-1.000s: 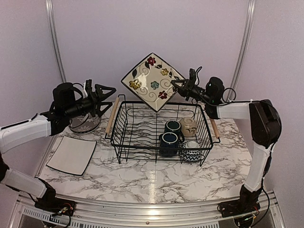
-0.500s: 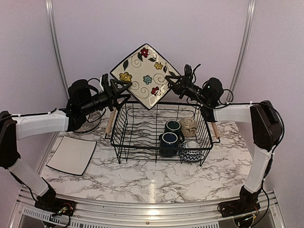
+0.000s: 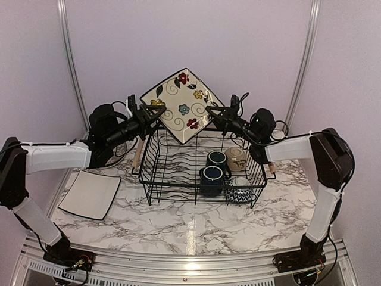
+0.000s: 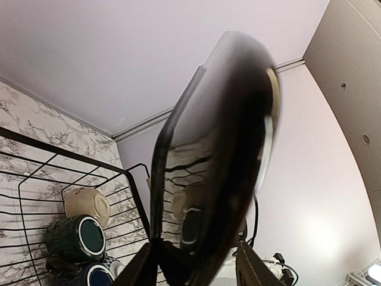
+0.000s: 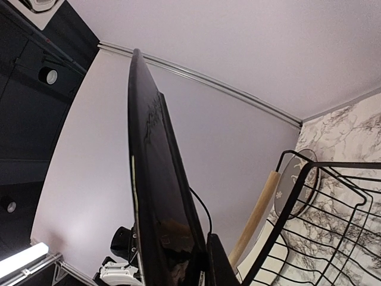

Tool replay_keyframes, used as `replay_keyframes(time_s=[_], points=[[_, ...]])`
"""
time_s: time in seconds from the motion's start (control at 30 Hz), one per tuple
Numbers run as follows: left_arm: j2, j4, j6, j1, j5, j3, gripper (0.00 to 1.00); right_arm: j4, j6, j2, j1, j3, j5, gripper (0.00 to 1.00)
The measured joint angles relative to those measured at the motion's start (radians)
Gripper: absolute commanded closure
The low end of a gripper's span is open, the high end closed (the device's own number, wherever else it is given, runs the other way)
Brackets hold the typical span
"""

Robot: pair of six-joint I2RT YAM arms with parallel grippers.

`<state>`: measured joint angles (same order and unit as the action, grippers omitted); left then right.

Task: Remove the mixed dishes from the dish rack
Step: Pass from the right arm to the left

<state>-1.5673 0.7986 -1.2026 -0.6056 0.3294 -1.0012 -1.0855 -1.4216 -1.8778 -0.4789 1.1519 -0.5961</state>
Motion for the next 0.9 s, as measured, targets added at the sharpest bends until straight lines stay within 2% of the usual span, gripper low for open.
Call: replay_keyframes(time_s=[0.37,0.5,0.8,0.9], points=[[-0.017,0.021,-0.002,-0.025,-0.052,0.009,0.64,0.004,0.028,0.026,-0.026,-0.019,0.074,1.00],[-0.030,0.018,-0.001,-0.031,-0.052,0.007,0.71,0.005,0.043,0.032,-0.032,-0.019,0.081,1.00],[-0.031,-0.049,0.053,-0.032,-0.089,0.007,1.00,0.073,0.147,0.061,-0.039,-0.026,0.095,1.00],[-0.029,-0.059,0.047,-0.031,-0.090,0.008,1.00,0.077,0.153,0.061,-0.040,-0.031,0.097,0.90]])
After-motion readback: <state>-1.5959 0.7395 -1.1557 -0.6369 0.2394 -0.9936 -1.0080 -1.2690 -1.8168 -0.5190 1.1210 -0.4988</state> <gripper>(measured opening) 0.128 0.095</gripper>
